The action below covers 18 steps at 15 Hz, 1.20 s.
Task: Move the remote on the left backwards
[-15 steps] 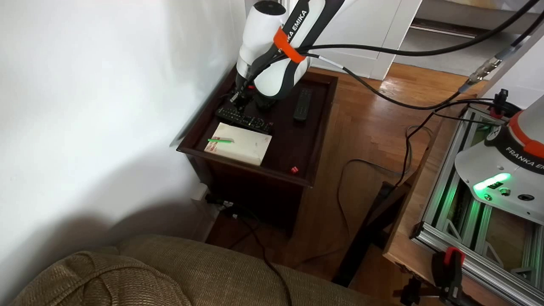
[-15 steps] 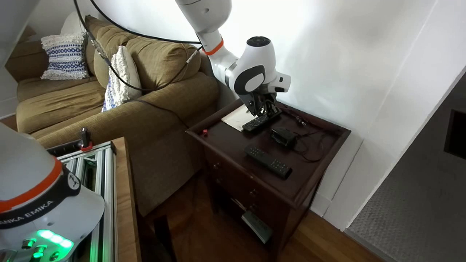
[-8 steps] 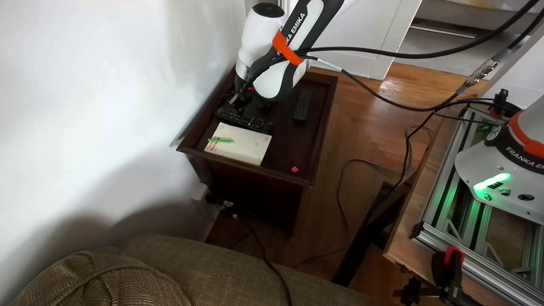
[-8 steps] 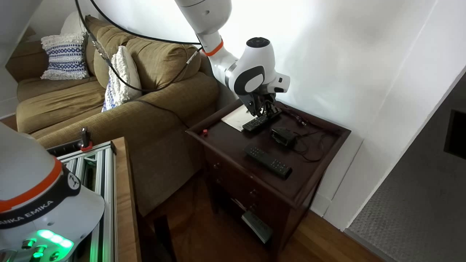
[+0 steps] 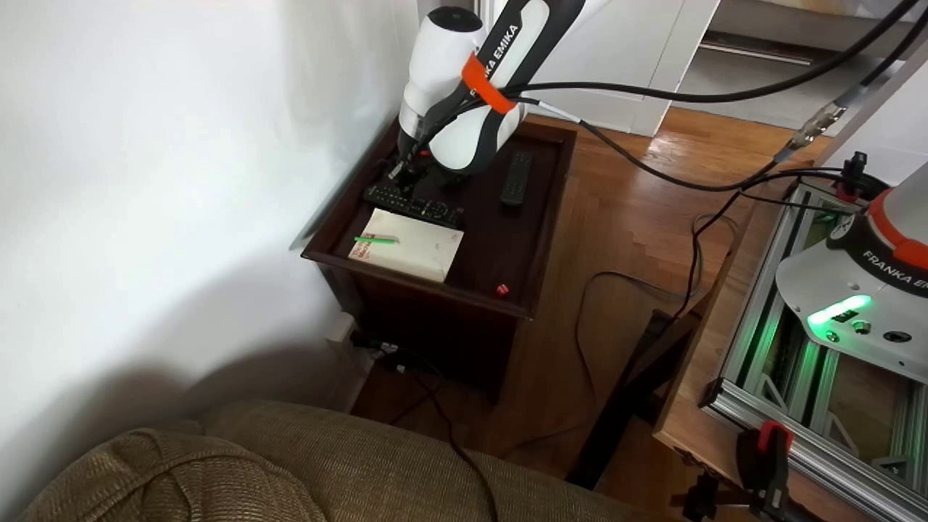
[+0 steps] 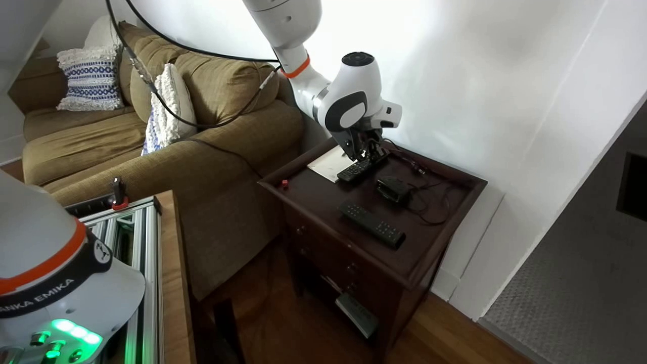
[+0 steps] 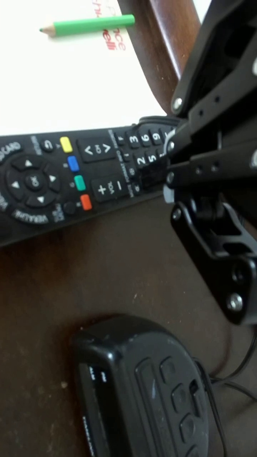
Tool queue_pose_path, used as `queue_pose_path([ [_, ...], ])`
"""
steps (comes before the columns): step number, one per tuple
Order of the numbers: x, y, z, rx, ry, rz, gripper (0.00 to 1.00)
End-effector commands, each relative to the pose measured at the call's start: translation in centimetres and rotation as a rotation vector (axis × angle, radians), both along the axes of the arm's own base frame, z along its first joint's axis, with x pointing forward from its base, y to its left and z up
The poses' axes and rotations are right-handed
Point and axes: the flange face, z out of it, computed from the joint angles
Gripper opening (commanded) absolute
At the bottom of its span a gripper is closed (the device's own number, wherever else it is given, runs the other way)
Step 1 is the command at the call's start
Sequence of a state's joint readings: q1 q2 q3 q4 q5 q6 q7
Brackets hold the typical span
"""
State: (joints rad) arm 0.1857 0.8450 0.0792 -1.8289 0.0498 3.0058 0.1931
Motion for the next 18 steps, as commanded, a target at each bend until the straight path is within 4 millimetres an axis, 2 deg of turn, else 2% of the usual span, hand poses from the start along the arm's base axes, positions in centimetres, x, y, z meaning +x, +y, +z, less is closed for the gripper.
queue_pose_path([
  [1, -0.5, 0.8, -3.2, 0.007, 0.047, 0.028, 0.00],
  [7, -0.4, 0.2, -2.8, -0.005, 0.043, 0.027, 0.00],
  [14, 0.2, -2.4, 2.1, -0.019, -0.005, -0.017, 0.00],
  [18, -0.5, -2.9, 4.2, -0.014, 0.049, -0.002, 0.00],
])
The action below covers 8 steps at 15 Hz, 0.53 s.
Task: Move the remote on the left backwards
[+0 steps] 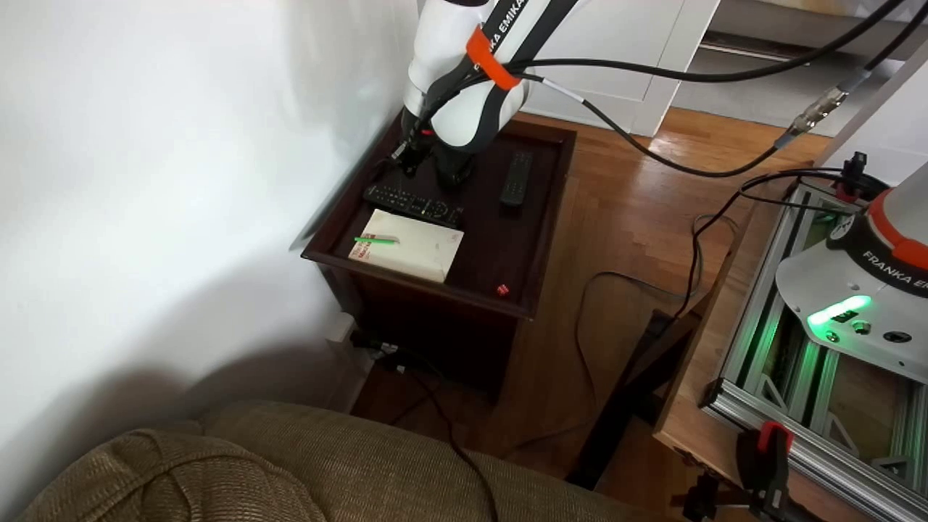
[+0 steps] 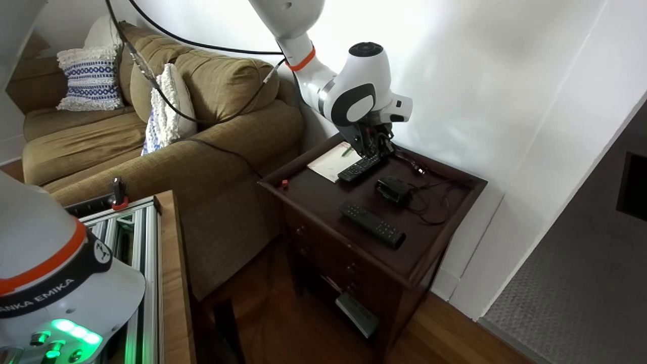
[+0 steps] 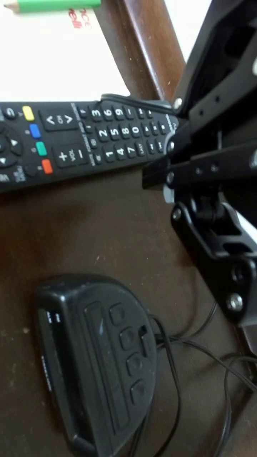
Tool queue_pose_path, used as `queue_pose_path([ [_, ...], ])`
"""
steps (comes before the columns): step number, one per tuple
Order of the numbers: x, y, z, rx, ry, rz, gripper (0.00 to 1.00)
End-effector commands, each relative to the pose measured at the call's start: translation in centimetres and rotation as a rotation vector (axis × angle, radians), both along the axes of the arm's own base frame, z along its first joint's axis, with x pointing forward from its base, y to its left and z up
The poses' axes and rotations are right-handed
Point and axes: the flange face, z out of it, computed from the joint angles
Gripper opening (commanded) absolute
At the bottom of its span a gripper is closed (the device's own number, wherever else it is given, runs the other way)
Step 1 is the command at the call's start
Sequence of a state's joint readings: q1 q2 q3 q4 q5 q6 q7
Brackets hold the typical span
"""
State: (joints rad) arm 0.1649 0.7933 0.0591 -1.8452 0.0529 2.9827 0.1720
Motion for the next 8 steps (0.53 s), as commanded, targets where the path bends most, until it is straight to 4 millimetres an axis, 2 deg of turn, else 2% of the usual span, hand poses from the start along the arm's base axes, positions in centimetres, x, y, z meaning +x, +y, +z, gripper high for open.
queue_pose_path([
  [1, -1.8, -0.6, 2.3, 0.004, 0.085, 0.020, 0.00],
  [6, -5.3, -2.1, 6.6, -0.011, 0.098, 0.029, 0.00],
  [7, -6.3, -2.4, 7.8, -0.014, 0.102, 0.020, 0.26],
  [8, -7.1, -2.6, 8.8, -0.009, 0.103, 0.022, 0.28],
])
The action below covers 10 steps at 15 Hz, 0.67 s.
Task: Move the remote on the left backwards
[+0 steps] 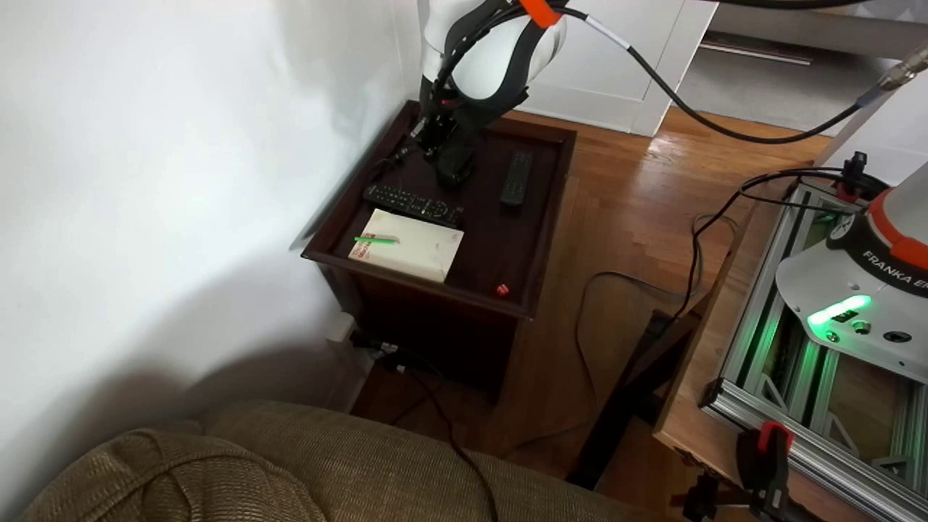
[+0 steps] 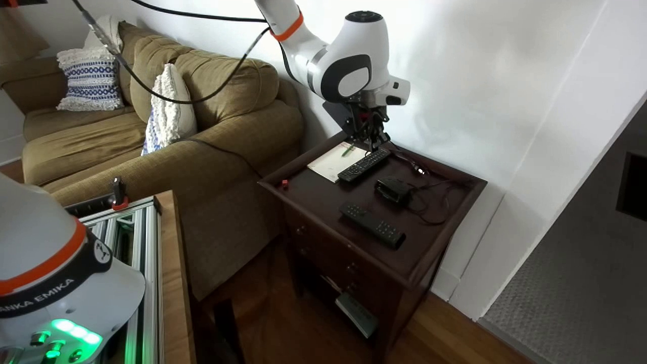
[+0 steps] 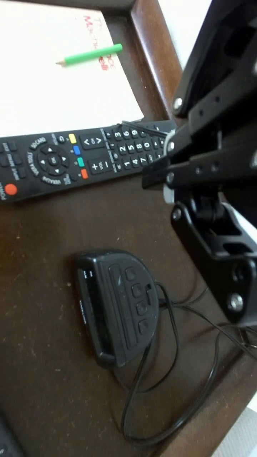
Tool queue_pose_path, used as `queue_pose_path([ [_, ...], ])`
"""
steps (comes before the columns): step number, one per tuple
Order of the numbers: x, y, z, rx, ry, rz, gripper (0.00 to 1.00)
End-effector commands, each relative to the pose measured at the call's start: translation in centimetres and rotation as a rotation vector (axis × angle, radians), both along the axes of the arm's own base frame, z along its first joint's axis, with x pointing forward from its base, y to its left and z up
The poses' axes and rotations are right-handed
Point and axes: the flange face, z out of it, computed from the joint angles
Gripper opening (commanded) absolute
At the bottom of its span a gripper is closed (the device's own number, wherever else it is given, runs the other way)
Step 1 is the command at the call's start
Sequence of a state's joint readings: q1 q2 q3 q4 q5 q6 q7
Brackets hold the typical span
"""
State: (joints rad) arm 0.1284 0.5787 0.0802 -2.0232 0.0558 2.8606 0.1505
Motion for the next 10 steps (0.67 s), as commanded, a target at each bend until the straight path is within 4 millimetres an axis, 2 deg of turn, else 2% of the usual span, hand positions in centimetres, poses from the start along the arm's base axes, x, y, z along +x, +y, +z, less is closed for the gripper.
queue_pose_path([
  [1, -4.7, -1.3, 4.1, 0.001, 0.034, 0.016, 0.33],
  [4, -7.5, -1.6, 6.6, 0.010, 0.069, 0.045, 0.56],
  [9, -10.8, -2.3, 10.5, 0.018, 0.086, 0.019, 0.95],
  [10, -11.3, -2.3, 11.1, 0.021, 0.079, 0.021, 0.99],
])
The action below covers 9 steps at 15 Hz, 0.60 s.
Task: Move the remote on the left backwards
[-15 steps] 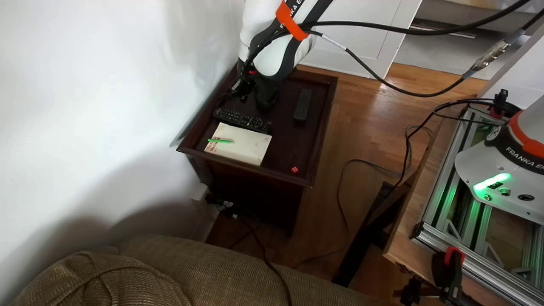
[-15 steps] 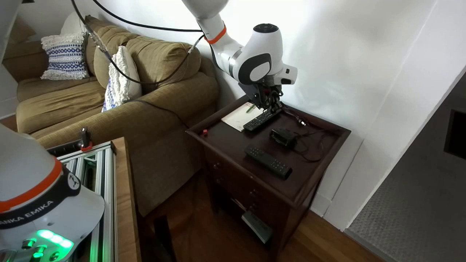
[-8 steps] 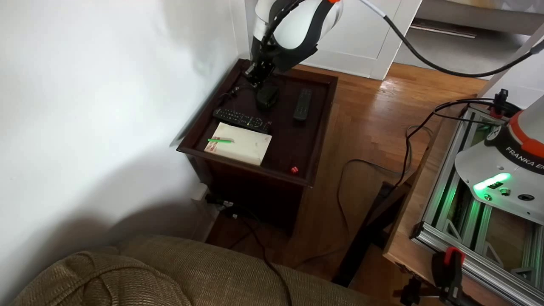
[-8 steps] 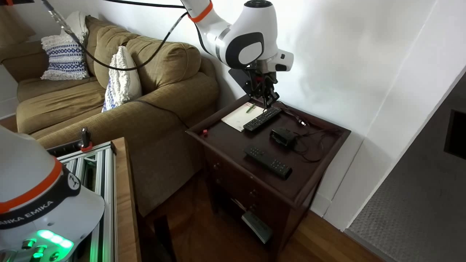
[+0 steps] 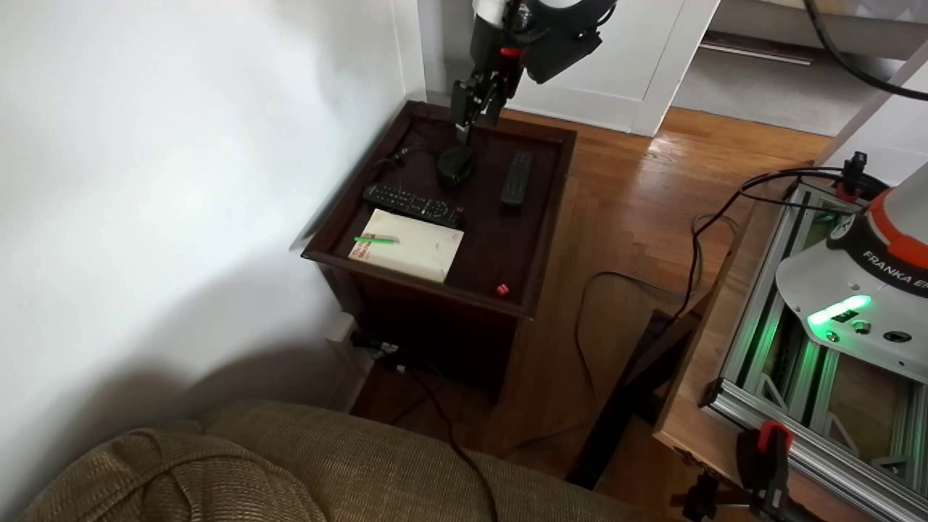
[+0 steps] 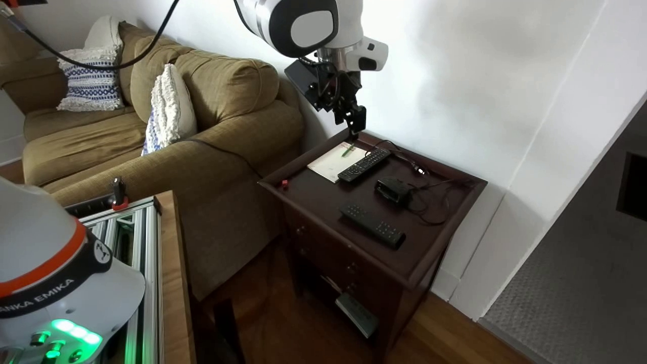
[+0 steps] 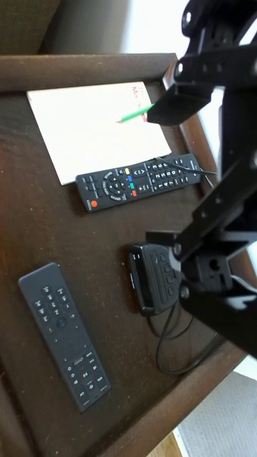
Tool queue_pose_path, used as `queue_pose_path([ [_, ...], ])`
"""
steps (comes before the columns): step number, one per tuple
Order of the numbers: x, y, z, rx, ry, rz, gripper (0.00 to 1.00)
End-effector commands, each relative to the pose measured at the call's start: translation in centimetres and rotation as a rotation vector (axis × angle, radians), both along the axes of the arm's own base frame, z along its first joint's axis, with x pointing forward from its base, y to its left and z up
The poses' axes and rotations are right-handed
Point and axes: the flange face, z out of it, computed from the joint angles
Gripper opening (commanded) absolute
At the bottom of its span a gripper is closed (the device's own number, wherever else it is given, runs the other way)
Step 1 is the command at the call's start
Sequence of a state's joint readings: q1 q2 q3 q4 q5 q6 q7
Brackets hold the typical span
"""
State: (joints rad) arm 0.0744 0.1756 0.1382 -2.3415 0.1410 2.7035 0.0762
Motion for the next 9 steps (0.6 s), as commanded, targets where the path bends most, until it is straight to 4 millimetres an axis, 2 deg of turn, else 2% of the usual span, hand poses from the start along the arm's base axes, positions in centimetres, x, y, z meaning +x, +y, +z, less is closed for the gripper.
queue_pose_path([
  [1, -3.0, -0.9, 2.4, 0.009, -0.001, -0.009, 1.00],
  [3, -3.7, -1.3, 3.0, 0.003, 0.005, -0.026, 1.00],
  [4, -2.1, -0.6, 2.4, 0.000, -0.011, -0.011, 1.00],
  [9, -2.1, -0.5, 2.7, 0.000, -0.015, -0.010, 1.00],
])
